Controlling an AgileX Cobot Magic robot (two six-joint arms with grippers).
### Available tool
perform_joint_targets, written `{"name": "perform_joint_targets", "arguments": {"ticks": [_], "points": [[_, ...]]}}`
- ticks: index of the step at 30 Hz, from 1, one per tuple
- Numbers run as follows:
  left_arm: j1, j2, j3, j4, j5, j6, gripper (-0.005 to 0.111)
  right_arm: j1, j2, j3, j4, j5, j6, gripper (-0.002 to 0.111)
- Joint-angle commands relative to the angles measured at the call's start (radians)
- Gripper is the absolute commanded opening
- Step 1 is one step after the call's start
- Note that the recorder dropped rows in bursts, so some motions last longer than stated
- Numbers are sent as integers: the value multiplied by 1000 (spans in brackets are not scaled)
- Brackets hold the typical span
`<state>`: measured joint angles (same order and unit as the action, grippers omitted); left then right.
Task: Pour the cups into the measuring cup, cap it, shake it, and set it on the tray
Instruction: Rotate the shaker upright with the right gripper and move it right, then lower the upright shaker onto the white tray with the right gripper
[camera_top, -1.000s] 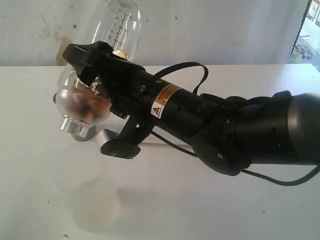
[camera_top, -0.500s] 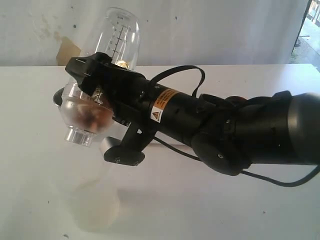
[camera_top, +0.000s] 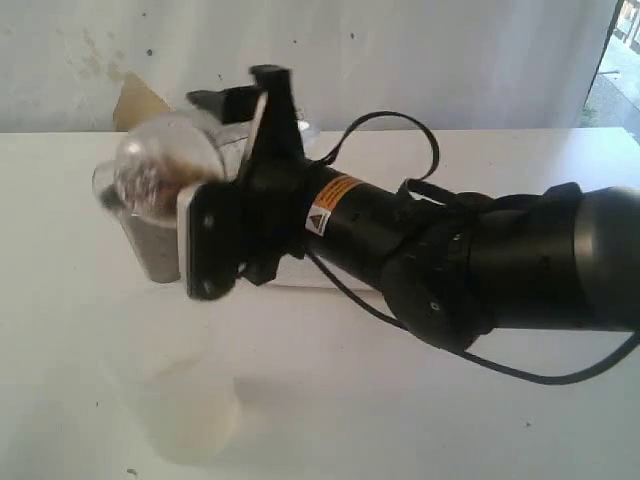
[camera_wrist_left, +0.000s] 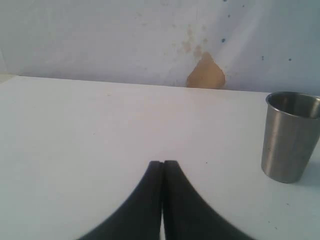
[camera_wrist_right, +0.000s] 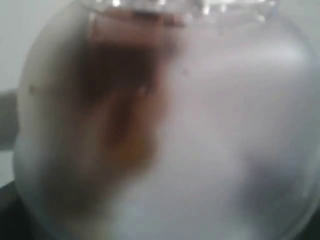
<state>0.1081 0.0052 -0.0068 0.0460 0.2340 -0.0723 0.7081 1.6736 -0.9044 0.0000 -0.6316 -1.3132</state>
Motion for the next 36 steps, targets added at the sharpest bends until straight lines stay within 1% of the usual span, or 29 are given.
{"name": "perform_joint_targets", "arguments": {"ticks": [1, 4, 6, 11, 17, 21, 24, 27, 29, 31, 32, 34, 35, 36], "points": [[0, -5, 7, -5, 0, 3, 0, 0, -6, -1, 486, -144, 487, 0], [0, -5, 7, -5, 0, 3, 0, 0, -6, -1, 753, -221, 695, 0], [0, -5, 7, -5, 0, 3, 0, 0, -6, -1, 836, -238, 775, 0], [0, -5, 7, -5, 0, 3, 0, 0, -6, -1, 856, -226, 804, 0], [0, -5, 7, -5, 0, 3, 0, 0, -6, -1, 856, -220, 791, 0], [0, -5, 7, -5, 0, 3, 0, -2, -6, -1, 834, -171, 756, 0], [0, -5, 7, -5, 0, 3, 0, -21, 16, -1, 768, -169, 734, 0], [0, -5, 7, -5, 0, 3, 0, -65, 60, -3, 698, -141, 792, 0], [0, -5, 7, -5, 0, 3, 0, -107, 99, -3, 524, -117, 856, 0], [0, -5, 7, -5, 0, 3, 0, -147, 130, -3, 297, -113, 974, 0], [0, -5, 7, -5, 0, 3, 0, -171, 145, -3, 201, -123, 1073, 0], [0, -5, 7, -5, 0, 3, 0, -223, 179, -4, 87, -179, 1266, 0], [0, -5, 7, -5, 0, 3, 0, -273, 213, -14, 32, -236, 1365, 0], [0, -5, 7, -5, 0, 3, 0, -301, 233, -24, -22, -261, 1412, 0]]}}
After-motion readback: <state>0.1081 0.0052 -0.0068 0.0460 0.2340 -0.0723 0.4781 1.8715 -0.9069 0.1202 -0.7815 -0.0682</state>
